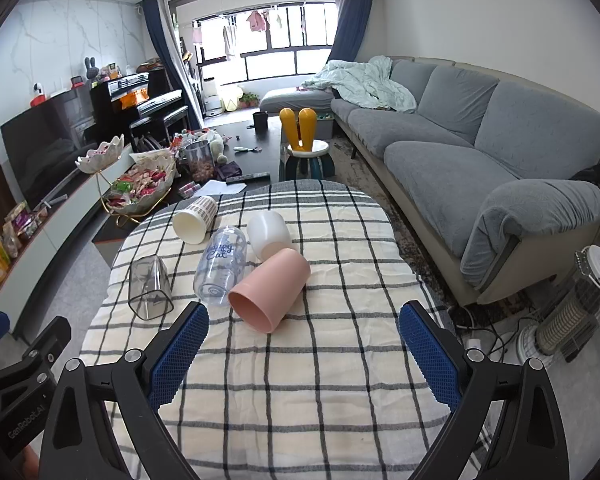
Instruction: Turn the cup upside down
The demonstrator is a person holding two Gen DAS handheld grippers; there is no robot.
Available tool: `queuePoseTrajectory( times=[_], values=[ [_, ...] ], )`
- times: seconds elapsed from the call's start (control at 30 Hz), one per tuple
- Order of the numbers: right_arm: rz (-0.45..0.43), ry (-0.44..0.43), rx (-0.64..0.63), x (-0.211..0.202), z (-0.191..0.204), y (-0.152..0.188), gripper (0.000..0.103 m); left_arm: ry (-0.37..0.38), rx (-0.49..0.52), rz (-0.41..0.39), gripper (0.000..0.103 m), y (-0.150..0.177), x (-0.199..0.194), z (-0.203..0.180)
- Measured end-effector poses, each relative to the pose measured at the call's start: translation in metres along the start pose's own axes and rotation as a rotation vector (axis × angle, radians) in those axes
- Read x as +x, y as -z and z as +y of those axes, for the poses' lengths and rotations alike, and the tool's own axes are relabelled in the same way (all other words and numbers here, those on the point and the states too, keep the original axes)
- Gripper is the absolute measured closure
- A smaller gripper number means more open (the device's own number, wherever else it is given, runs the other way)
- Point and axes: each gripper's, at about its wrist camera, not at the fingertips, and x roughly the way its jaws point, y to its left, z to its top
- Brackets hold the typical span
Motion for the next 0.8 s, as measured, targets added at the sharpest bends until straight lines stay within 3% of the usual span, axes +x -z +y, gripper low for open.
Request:
queuePoseTrajectory(
  times=[0.8],
  values=[
    [0.000, 0.008, 0.005, 0.0012, -0.0022, 0.0013, 0.007, 0.005, 0.011, -0.002, 0.000, -0.0019, -0.0047, -0.0047]
  ],
)
